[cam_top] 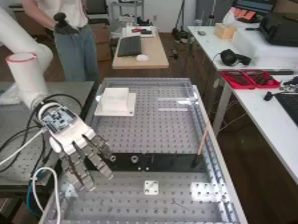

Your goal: Grab the larger nut and place it in the white container

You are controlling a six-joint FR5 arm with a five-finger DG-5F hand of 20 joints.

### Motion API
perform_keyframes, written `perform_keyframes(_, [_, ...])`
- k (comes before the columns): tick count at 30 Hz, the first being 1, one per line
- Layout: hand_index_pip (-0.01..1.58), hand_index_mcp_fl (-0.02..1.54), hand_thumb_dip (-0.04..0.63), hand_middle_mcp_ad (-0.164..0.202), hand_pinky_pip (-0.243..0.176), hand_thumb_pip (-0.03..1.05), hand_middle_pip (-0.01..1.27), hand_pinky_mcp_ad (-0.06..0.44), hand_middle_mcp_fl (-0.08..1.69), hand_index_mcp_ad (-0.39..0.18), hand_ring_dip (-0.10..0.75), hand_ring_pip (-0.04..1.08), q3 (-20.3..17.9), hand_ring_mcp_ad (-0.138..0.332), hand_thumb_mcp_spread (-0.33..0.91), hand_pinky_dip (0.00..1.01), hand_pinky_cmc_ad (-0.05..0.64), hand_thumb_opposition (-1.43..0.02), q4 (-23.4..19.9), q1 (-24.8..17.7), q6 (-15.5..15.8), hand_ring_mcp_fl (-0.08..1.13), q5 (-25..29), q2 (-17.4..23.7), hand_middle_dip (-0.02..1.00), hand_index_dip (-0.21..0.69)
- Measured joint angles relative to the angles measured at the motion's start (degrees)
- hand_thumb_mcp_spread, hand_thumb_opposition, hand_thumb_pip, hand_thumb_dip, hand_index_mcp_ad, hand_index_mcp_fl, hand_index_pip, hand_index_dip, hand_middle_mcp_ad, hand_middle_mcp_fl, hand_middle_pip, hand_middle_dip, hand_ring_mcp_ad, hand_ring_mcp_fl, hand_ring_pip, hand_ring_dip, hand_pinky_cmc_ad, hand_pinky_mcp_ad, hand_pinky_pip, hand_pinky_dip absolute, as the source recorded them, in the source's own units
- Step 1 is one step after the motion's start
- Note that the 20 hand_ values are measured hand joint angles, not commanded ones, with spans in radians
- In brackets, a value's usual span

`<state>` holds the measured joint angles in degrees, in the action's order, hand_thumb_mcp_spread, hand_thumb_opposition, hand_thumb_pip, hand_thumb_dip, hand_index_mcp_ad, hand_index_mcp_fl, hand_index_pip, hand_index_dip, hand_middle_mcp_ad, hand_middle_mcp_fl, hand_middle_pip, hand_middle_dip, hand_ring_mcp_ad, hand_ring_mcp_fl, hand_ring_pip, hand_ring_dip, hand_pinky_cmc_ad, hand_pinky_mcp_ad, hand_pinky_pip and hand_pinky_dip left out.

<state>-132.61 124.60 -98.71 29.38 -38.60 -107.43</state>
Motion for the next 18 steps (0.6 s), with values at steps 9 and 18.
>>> perform_keyframes(9, [1.56,0.02,0.194,0.075,-0.112,0.65,0.13,0.279,0.01,-0.106,0.075,0.11,1.14,0.192,0.37,0.54,0.347,-0.90,1.51,0.55,-1.16,0.00,-1.16,-1.34,0.19,0.098])
perform_keyframes(18, [1.56,0.02,0.209,0.077,-0.112,0.65,0.13,0.278,0.01,-0.106,0.075,0.11,2.02,0.188,0.39,0.54,0.347,-0.91,1.82,0.92,-1.71,0.00,-2.06,-2.94,0.19,0.098])
